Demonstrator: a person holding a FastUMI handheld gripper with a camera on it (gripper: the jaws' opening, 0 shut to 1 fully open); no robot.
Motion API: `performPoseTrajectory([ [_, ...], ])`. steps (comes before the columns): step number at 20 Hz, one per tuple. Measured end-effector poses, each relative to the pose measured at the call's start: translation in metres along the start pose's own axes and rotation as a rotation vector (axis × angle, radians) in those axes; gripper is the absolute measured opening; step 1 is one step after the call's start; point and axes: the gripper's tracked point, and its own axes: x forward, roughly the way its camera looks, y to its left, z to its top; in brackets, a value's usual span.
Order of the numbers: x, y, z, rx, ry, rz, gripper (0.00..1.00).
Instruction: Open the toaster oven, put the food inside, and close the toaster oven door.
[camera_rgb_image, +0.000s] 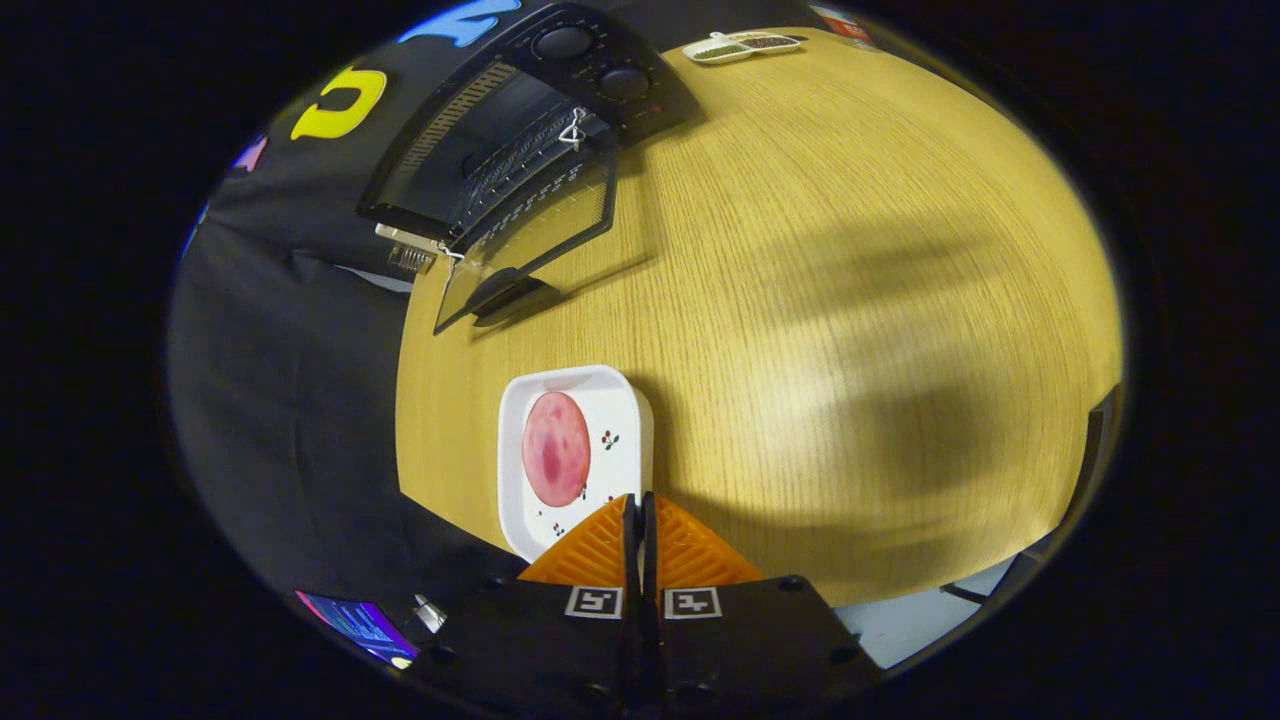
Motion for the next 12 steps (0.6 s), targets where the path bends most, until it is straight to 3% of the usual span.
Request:
performPoseTrajectory([
  [12, 0.002, 0.088, 0.001, 0.168, -0.229, 0.17, 0.01],
])
